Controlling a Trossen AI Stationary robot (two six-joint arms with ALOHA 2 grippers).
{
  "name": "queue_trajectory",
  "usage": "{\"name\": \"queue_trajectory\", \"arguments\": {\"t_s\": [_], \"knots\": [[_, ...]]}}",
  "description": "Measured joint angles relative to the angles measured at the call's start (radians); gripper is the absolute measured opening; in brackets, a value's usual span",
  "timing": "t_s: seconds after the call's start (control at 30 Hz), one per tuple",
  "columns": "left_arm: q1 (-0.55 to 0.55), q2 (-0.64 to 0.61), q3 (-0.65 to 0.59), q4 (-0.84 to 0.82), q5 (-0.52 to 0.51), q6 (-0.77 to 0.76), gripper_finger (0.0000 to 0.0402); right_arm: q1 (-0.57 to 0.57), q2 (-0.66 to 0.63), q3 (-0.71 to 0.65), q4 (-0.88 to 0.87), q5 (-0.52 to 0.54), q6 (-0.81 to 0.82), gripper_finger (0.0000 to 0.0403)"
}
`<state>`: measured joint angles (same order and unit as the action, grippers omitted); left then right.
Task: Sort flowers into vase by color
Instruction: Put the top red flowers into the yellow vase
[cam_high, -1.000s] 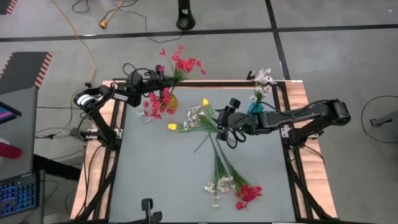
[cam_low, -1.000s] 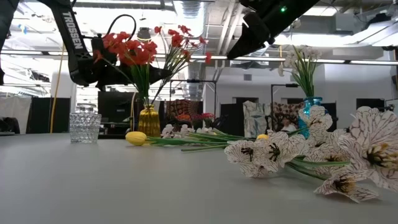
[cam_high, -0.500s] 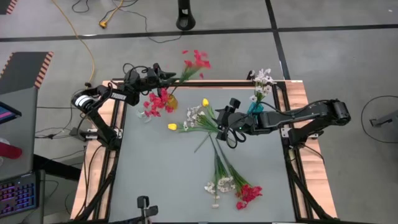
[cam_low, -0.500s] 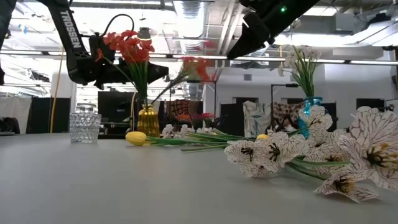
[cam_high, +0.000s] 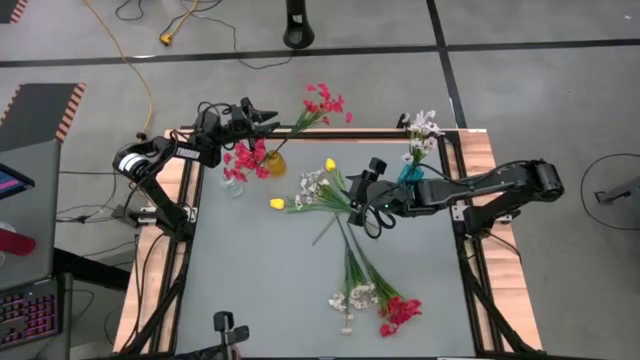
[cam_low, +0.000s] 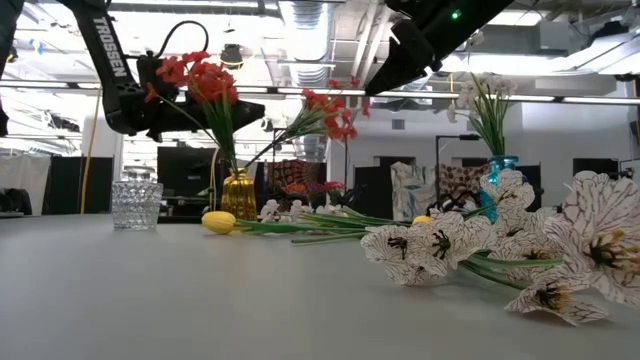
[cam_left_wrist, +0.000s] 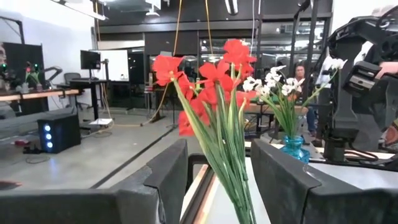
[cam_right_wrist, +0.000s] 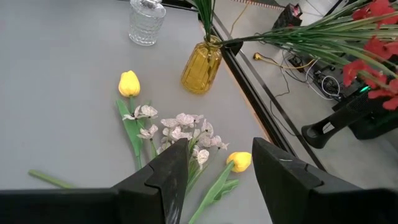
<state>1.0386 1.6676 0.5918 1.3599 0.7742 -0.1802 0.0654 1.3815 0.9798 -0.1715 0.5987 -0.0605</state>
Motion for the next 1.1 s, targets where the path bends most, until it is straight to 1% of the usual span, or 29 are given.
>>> {"name": "queue_trajectory", "arguments": {"t_s": [0.27,0.47,0.6,0.7,0.83,1.1], "knots": [[0.0,0.0,0.0,0.001,0.001,-0.008,0.0164,-0.002,0.0,0.0,0.007,0.0,0.009,0.0203],[0.0,0.0,0.0,0.001,0.002,-0.008,0.0164,-0.025,0.03,0.001,0.096,-0.015,0.091,0.0203],[-0.002,0.0,0.0,0.0,0.003,-0.011,0.0164,-0.05,0.108,0.0,0.21,-0.079,0.12,0.0203],[-0.005,0.0,0.0,-0.002,0.003,-0.012,0.0164,-0.059,0.174,0.001,0.303,-0.072,0.116,0.0203],[-0.005,0.0,0.0,-0.003,0.003,-0.01,0.0164,-0.07,0.255,0.002,0.5,-0.07,0.146,0.0203],[-0.005,0.0,0.0,-0.004,0.002,-0.011,0.0164,-0.117,0.43,0.01,0.871,-0.067,0.15,0.0203]]}}
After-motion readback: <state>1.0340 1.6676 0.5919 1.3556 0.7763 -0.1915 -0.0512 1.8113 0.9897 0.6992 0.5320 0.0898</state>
